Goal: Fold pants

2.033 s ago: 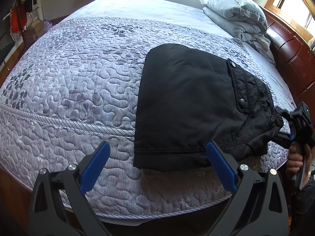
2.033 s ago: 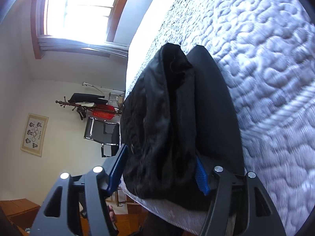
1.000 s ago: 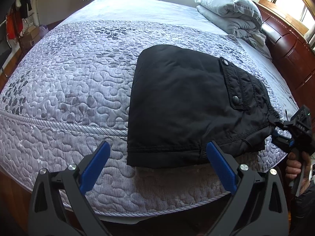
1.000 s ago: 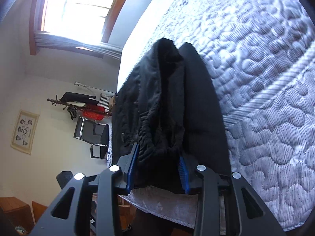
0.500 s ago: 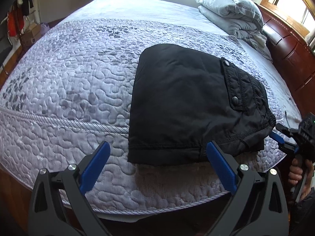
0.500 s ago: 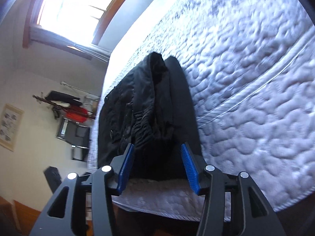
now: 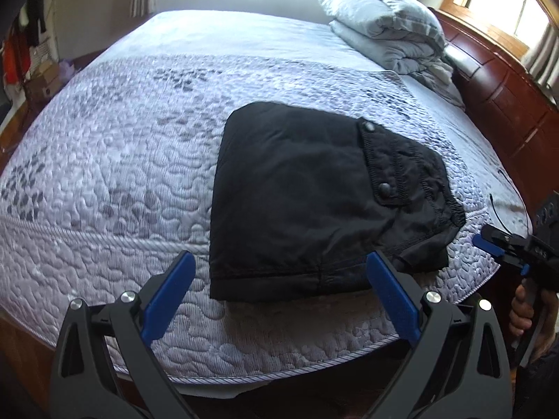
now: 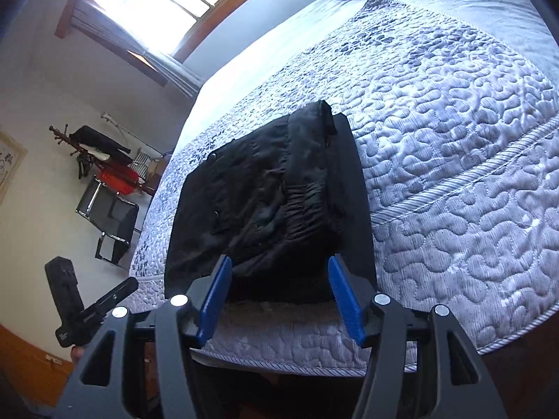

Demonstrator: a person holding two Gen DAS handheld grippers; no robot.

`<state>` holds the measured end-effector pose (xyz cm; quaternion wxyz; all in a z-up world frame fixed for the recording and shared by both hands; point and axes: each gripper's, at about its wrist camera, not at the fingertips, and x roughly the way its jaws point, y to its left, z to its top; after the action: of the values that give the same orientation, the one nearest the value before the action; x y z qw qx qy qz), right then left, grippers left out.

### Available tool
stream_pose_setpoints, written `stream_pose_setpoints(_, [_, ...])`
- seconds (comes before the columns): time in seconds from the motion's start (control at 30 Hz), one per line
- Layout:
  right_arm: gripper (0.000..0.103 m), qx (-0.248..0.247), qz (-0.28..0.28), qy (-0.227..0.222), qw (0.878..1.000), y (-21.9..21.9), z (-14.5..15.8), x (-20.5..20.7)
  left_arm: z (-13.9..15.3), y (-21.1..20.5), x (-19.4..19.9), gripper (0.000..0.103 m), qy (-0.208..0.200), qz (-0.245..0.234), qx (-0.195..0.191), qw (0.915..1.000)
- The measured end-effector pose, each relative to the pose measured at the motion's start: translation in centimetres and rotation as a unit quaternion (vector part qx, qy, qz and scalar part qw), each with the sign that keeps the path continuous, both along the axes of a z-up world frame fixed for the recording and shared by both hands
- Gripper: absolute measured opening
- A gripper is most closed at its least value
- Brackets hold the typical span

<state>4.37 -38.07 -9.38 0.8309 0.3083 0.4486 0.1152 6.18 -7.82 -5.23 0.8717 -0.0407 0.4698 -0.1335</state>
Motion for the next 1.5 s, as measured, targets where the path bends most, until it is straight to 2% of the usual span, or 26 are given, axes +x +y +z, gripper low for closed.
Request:
stream_pose_setpoints(0.3, [0.060, -0.011, -0.010, 0.009, 1.000, -0.5, 0.1, 1.4, 3.8, -1.5, -0.8, 0.098, -0.074, -0.035, 0.044, 0.9957])
stream_pose_setpoints(0.5, [0.060, -0.037, -0.008, 0.005, 0.999, -0.2, 0.6, 2.9, 3.8, -1.9, 0.4, 0.098, -0.080, -0.036, 0.060, 0.9944])
stream_pose_setpoints(0.6, [0.071, -0.078, -0.003, 0.003, 0.997, 0.5, 1.1, 3.8, 3.1, -2.0, 1.5, 0.098, -0.078, -0.033, 0.074, 0.9937])
stream_pose_setpoints(0.7, [0.072, -0.098, 0.011, 0.001, 0.995, 1.0, 1.1, 4.8, 1.4, -1.8, 3.4, 0.100, -0.042, -0.041, 0.071, 0.9957])
stream_pose_setpoints(0.73, [0.072, -0.098, 0.013, 0.004, 0.995, 1.0, 0.9, 5.1, 0.2, -1.4, 4.7, 0.100, -0.006, -0.049, 0.064, 0.9967])
stream_pose_setpoints(0.83, [0.074, -0.092, 0.014, 0.015, 0.995, 0.6, 0.1, 6.1, -2.0, 0.0, 7.1, 0.100, 0.058, -0.061, 0.028, 0.9961])
stream_pose_setpoints(1.1, [0.074, -0.065, 0.008, 0.037, 0.997, -1.1, -1.9, 7.9, -5.2, 4.2, 11.5, 0.100, 0.124, -0.062, -0.074, 0.9876])
stream_pose_setpoints(1.2, [0.074, -0.058, 0.015, 0.040, 0.997, -1.4, -2.5, 8.4, -6.8, 5.2, 13.0, 0.100, 0.167, -0.090, -0.157, 0.9693])
stream_pose_setpoints(1.27, [0.074, -0.057, 0.019, 0.044, 0.997, -1.5, -2.9, 8.8, -8.2, 5.8, 14.1, 0.100, 0.200, -0.092, -0.204, 0.9539])
stream_pose_setpoints(1.43, [0.079, -0.014, 0.025, 0.054, 0.998, -2.5, -4.4, 9.6, -11.2, 6.4, 16.0, 0.100, 0.252, -0.089, -0.261, 0.9275])
stream_pose_setpoints(1.5, [0.081, 0.005, 0.029, 0.061, 0.998, -2.9, -5.1, 9.9, -12.8, 6.4, 16.5, 0.100, 0.281, -0.092, -0.291, 0.9099])
